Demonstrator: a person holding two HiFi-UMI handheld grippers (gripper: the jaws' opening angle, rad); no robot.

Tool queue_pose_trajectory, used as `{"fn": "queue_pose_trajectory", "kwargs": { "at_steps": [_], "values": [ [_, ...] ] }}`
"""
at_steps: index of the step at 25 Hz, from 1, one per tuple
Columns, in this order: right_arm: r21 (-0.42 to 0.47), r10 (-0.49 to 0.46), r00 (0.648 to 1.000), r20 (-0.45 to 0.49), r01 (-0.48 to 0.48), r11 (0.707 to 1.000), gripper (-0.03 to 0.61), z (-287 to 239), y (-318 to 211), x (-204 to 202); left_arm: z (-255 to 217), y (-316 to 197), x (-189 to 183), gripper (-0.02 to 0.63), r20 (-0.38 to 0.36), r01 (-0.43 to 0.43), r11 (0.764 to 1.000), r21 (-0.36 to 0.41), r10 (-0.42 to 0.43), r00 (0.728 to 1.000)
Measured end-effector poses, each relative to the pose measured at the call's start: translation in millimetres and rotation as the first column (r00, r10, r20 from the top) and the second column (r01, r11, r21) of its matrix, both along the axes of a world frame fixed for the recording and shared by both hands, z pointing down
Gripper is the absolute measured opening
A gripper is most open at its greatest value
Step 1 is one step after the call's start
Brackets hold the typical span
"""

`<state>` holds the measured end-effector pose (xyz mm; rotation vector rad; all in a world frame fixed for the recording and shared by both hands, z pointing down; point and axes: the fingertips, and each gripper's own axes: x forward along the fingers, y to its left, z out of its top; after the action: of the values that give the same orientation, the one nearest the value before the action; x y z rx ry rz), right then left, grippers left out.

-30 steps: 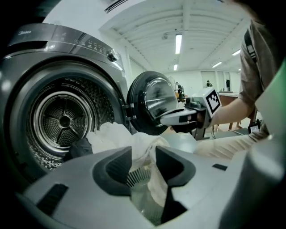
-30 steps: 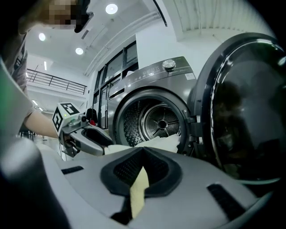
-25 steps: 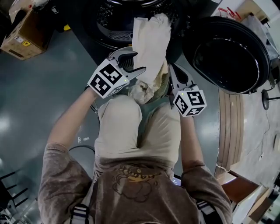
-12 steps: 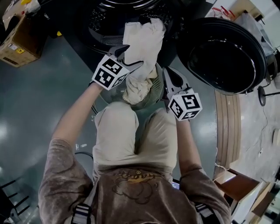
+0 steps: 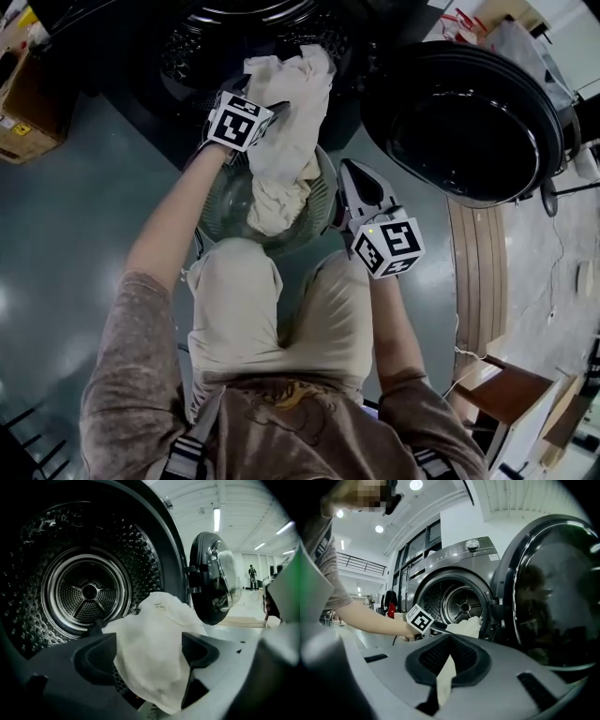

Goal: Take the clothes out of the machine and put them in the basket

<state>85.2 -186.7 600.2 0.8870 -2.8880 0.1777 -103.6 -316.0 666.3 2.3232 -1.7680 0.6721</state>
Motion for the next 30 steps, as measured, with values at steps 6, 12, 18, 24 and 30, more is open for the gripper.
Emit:
{"fn": "queue_pose_trajectory", "kwargs": {
  "at_steps": [6, 12, 18, 24, 30],
  "values": [
    [-0.024, 0.033, 0.999, 0.001, -0.033, 0.999, -0.003, 7, -9, 9, 29, -26, -1, 0.428, 0.000, 0.017, 0.995, -0.095, -0.017, 1.000],
    [-0.026, 0.049, 0.999, -0.008, -0.049, 0.998, -0.003, 9, -18, 11, 45, -30, 2, 0.353, -0.041, 0.041, 0.994, -0.104, -0.045, 0.998],
    [-0.037, 0.042, 0.999, -0.010, -0.042, 0.998, -0.003, 14, -18, 6, 40, -19, 5, 0.122, -0.056, 0.001, 0.990, -0.142, -0.009, 0.998],
    [-0.030, 0.036, 0.999, 0.008, -0.036, 0.999, -0.003, 8, -14, 4, 26, 10, 22, 0.087, -0.087, -0.053, 0.987, -0.150, 0.040, 0.995],
    [-0.018, 0.024, 1.000, 0.017, -0.024, 1.000, -0.003, 2, -10, 3, -1, 57, 36, 0.086, -0.144, -0.125, 0.981, -0.149, 0.104, 0.984]
  ]
}}
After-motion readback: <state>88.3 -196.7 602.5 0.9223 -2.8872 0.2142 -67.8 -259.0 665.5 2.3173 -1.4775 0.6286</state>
